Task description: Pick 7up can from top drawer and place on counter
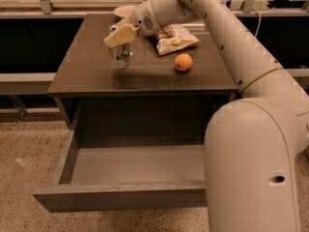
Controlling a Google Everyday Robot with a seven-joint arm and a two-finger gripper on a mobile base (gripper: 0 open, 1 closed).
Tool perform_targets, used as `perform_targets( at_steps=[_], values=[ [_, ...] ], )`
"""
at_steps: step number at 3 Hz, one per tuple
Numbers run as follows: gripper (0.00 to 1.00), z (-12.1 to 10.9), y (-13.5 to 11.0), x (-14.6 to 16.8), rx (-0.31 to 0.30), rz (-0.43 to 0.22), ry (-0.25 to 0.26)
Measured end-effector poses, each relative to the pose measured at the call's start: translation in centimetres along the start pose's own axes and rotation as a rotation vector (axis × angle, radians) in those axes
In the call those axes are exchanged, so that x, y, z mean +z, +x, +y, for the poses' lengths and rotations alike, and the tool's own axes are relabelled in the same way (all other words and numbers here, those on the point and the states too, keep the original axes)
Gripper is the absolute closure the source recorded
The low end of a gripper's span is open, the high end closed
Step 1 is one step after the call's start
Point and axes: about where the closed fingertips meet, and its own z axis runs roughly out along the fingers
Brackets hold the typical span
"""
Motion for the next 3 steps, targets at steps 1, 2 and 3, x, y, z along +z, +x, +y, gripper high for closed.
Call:
perform_targets(
  at_steps=[1,2,3],
  values=[
    [0.16,0.07,0.02,0.35,0.000,0.001,-0.006],
    [0.00,0.14,0.05,0.71,0.001,0.001,-0.011],
    [0.00,0.14,0.05,0.71,0.001,0.001,-0.011]
  ],
)
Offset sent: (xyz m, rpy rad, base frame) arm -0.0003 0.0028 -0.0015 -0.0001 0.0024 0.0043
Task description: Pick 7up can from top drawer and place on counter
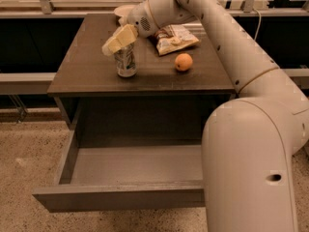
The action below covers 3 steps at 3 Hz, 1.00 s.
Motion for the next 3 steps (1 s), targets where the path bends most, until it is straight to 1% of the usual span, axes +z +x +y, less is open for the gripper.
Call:
perform_targets(
  at_steps=[1,2,3],
  values=[
    [0.00,0.2,-0.2,0.1,-0.016,-0.007,-0.015],
    [0.00,1.0,-2.0,-2.5,-0.101,-0.023,-0.021],
    [0.00,2.2,-4.2,-5.6,-0.192,-0.019,-0.014]
  ],
)
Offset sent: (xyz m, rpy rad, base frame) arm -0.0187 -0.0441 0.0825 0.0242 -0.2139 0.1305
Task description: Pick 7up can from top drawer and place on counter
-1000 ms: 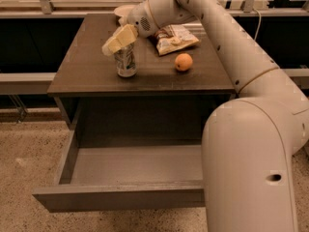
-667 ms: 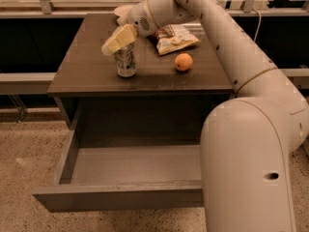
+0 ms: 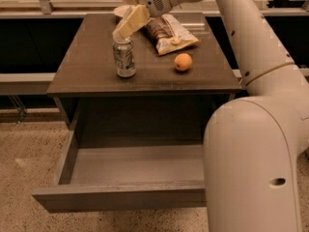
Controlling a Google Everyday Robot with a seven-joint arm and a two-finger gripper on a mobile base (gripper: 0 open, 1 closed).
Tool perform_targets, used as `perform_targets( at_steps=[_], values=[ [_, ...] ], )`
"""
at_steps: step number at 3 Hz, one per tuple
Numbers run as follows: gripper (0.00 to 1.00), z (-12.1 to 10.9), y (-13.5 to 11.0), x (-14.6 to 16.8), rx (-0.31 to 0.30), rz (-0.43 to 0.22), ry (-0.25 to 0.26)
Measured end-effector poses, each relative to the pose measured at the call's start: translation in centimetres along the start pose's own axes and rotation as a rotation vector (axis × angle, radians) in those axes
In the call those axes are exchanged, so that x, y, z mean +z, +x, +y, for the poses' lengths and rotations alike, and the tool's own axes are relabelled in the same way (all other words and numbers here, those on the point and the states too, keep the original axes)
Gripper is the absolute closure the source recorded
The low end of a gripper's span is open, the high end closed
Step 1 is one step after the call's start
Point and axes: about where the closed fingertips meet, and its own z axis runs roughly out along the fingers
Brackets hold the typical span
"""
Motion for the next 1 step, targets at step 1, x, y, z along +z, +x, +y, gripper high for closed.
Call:
perform_targets(
  at_steps=[1],
  values=[
    [0.00,0.06,-0.20,-0.15,-0.006,0.000,-0.002]
  ],
)
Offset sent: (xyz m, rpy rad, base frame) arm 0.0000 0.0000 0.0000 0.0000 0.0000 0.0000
